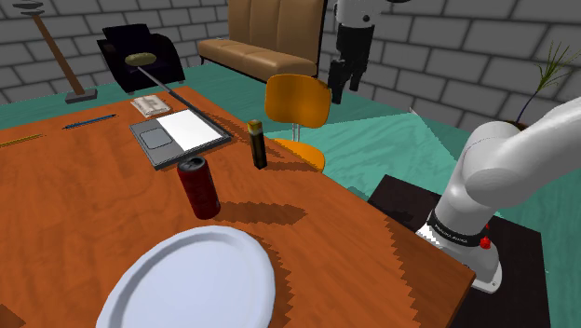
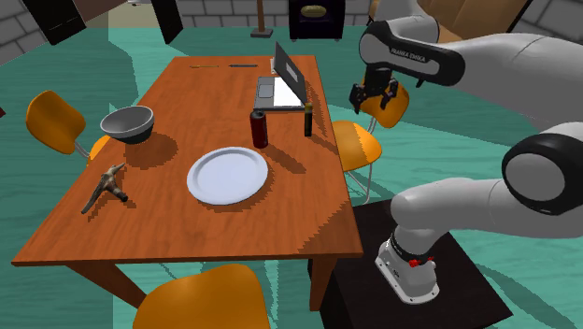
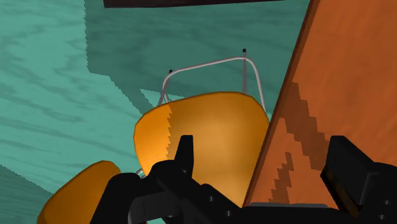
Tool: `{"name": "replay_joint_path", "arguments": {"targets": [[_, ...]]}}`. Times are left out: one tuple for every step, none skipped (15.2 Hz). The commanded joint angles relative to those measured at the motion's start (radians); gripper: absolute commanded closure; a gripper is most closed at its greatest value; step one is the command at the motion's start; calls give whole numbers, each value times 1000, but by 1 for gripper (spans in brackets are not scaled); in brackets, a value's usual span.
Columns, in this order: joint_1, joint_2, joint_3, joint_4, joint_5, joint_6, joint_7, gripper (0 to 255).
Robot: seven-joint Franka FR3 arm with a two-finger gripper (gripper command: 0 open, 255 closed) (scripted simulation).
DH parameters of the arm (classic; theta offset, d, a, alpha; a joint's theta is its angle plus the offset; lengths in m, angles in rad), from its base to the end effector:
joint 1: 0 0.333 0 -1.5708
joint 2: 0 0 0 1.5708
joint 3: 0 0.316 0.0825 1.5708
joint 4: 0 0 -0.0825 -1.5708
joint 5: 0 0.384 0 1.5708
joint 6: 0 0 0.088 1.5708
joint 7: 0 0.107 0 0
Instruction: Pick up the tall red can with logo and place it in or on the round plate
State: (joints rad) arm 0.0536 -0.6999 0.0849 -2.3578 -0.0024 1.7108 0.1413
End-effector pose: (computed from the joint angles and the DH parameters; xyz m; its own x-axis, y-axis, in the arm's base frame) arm 0.3393 0.0535 0.5735 0.9981 -0.0195 0.0585 -0.0224 -0.9985 0.0493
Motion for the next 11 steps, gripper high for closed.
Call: {"name": "replay_joint_path", "arguments": {"targets": [[13,53,35,31,22,18,39,0],[19,79,52,46,31,27,58,0],[24,105,69,61,39,36,76,0],[30,131,85,78,47,45,95,0],[34,158,102,95,54,53,113,0],[39,186,118,114,59,61,132,0],[43,214,135,134,64,69,150,0],[48,243,151,155,68,76,169,0],[51,273,166,176,70,82,188,0],[55,303,182,199,72,89,207,0],[59,334,198,223,72,94,226,0]]}}
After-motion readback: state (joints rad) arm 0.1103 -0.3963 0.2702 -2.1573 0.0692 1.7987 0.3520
